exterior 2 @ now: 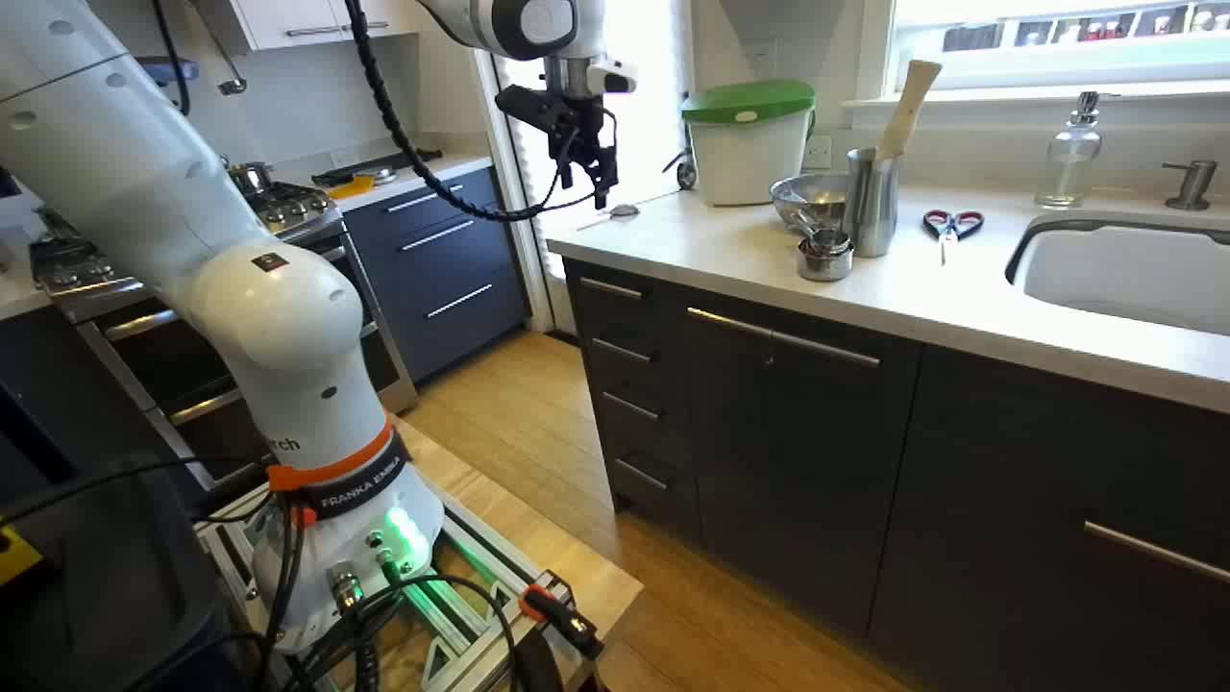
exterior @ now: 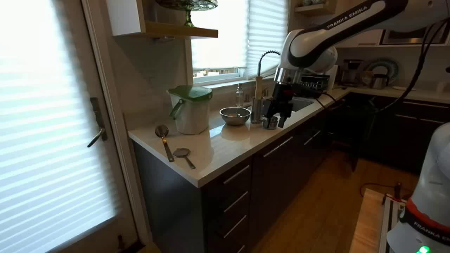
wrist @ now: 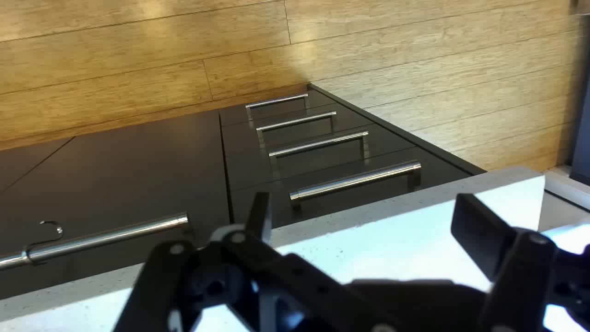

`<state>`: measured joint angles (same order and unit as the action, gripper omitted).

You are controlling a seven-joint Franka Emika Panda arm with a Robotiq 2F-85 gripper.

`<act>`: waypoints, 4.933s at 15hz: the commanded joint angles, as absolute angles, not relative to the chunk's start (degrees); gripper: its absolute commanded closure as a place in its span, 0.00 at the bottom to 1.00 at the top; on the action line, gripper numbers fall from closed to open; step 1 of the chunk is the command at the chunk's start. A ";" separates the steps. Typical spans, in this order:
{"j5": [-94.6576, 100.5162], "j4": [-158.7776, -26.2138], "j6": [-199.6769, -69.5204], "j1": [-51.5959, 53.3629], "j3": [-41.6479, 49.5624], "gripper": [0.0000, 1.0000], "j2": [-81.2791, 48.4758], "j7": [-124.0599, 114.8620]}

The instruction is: Open the top drawer

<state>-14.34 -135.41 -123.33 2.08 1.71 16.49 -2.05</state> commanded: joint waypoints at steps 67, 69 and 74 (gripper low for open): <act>-111.45 -137.54 -176.62 8.14 -9.59 0.00 -8.34 18.72; -116.40 -136.75 -176.62 8.41 -8.75 0.00 -8.48 23.94; -126.47 -135.37 -176.29 9.14 -6.82 0.00 -9.64 35.85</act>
